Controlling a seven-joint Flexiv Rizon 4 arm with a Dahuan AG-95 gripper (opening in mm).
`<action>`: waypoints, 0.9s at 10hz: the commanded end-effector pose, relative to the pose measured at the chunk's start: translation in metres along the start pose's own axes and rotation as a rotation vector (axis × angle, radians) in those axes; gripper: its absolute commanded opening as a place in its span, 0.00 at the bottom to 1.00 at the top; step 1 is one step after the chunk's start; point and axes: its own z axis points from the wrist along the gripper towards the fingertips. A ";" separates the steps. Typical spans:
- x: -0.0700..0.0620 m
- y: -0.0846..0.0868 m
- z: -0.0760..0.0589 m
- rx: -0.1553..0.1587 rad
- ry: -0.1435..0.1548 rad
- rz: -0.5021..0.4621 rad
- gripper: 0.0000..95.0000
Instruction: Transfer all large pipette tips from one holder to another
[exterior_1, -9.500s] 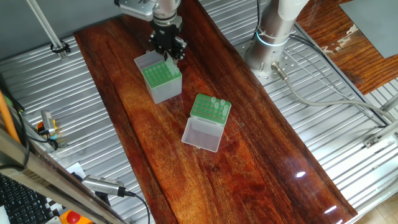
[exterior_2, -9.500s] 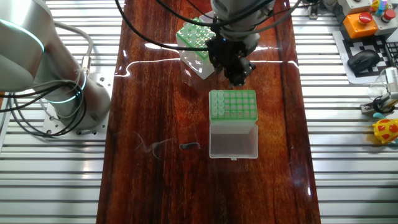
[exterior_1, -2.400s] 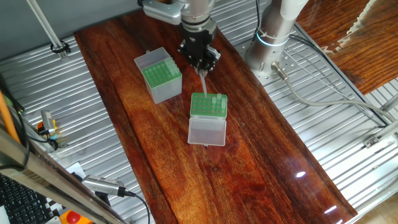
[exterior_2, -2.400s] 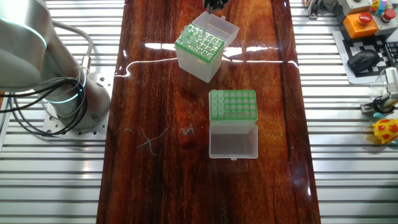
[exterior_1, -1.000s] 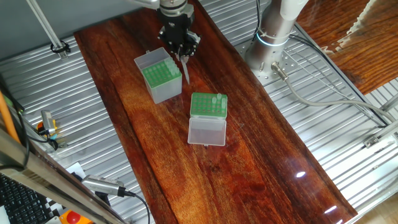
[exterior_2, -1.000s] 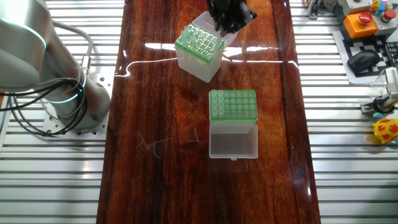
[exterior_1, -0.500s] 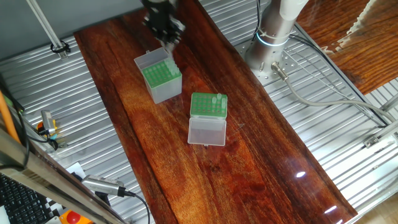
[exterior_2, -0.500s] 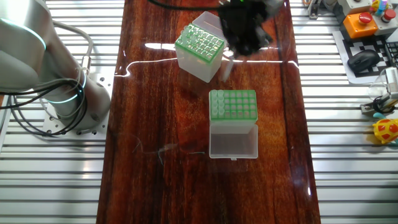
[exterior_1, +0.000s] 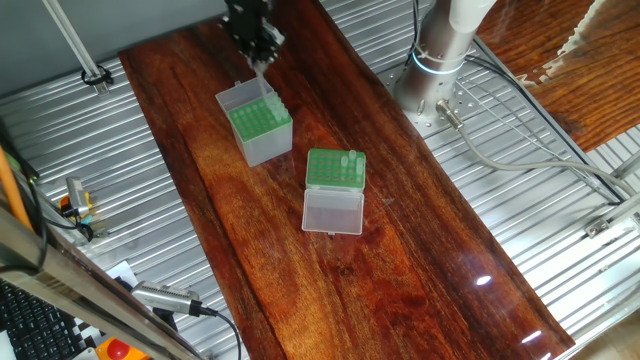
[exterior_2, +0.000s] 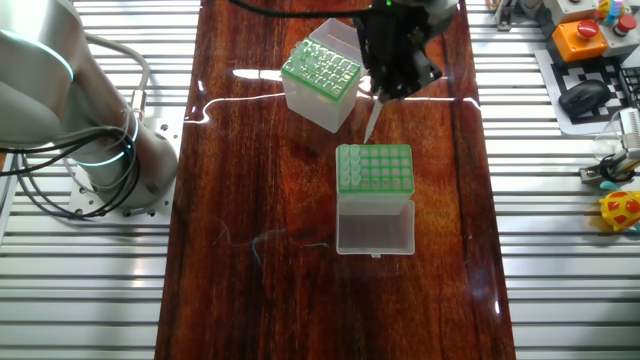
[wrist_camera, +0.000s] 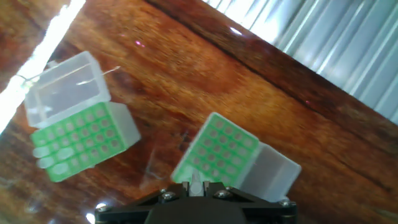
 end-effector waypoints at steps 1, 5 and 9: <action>0.005 -0.017 0.007 -0.012 -0.013 -0.058 0.00; 0.007 -0.022 0.021 -0.003 -0.021 -0.071 0.00; 0.012 -0.018 0.033 -0.003 -0.023 -0.083 0.00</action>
